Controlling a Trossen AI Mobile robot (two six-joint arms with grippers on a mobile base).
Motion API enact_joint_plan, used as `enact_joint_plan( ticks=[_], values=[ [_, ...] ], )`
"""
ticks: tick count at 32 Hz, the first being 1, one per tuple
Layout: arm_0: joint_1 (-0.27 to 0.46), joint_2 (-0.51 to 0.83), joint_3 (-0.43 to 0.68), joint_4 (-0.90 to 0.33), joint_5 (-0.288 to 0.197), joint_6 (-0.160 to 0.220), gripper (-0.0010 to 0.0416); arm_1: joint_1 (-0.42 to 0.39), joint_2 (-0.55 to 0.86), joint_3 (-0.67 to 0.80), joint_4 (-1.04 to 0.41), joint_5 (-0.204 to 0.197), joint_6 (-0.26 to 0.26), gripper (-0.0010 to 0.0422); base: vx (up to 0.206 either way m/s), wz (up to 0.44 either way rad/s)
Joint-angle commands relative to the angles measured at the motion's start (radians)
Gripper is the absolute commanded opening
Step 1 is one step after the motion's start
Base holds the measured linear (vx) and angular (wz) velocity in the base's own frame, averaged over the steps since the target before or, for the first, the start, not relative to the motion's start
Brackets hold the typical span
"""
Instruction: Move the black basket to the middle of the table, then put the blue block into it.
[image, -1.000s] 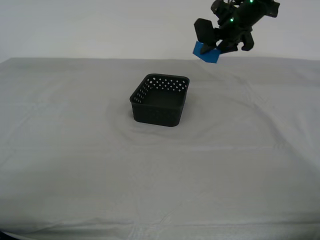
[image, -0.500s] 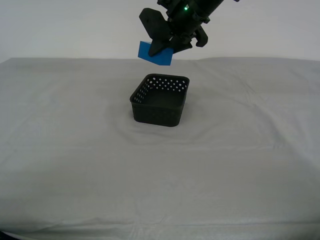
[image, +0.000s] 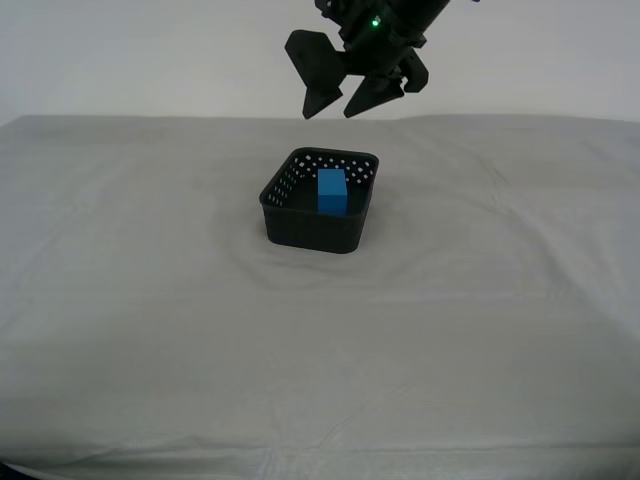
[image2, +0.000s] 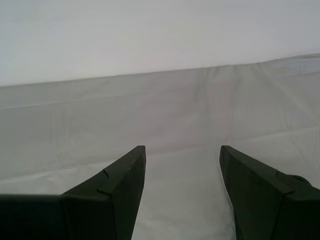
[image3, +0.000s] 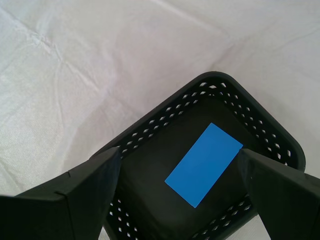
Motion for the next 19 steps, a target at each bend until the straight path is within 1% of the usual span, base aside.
enact_joint_plan(
  ticks=[1,4,7,9,15,19],
  values=[
    [0.0,0.0,0.001,0.0,0.003,0.0,0.0333,0.0,0.0,0.001,0.002,-0.001,0.002,0.0199,0.0,0.0],
    [0.0,0.0,0.001,0.0,0.003,0.0,0.0307,0.0,0.0,0.001,0.002,-0.001,0.002,0.0199,0.0,0.0],
    [0.0,0.0,0.001,0.003,0.003,0.0,0.0298,0.0,0.0,0.001,0.002,-0.001,0.002,0.0199,0.0,0.0],
    [0.0,0.0,0.001,0.003,0.003,0.0,0.0304,0.0,0.0,0.001,0.002,-0.001,0.002,0.0199,0.0,0.0],
    [0.0,0.0,0.001,0.003,0.003,0.0,0.0342,0.0,0.0,0.001,0.002,-0.001,0.002,0.0199,0.0,0.0],
    [0.0,0.0,0.001,0.004,0.003,0.0,0.0354,0.0,0.0,0.001,0.003,-0.001,0.002,0.0199,0.0,0.0]
  ],
)
